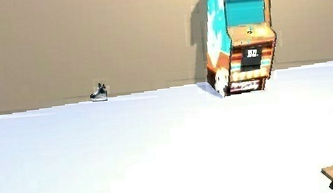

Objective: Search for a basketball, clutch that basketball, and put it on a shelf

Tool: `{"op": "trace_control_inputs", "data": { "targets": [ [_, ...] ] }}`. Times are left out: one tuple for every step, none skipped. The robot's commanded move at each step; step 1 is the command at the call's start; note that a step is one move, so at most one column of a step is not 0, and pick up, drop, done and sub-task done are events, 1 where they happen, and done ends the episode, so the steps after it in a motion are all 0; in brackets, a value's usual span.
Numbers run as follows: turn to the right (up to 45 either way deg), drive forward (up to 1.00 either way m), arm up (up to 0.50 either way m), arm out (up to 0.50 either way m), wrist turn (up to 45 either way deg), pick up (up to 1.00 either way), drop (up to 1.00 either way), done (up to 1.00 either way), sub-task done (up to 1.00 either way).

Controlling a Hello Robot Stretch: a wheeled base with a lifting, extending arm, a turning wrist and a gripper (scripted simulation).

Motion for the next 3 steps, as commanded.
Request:
{"op": "trace_control_inputs", "data": {
  "targets": [
    [0.0,0.00,0.10,0.00,0.0,0.00,0.00,0.00,0.00],
    [0.0,0.00,0.00,0.00,-45.0,0.00,0.00,0.00,0.00],
    [0.0,0.00,0.00,0.00,-45.0,0.00,0.00,0.00,0.00]
  ]
}}
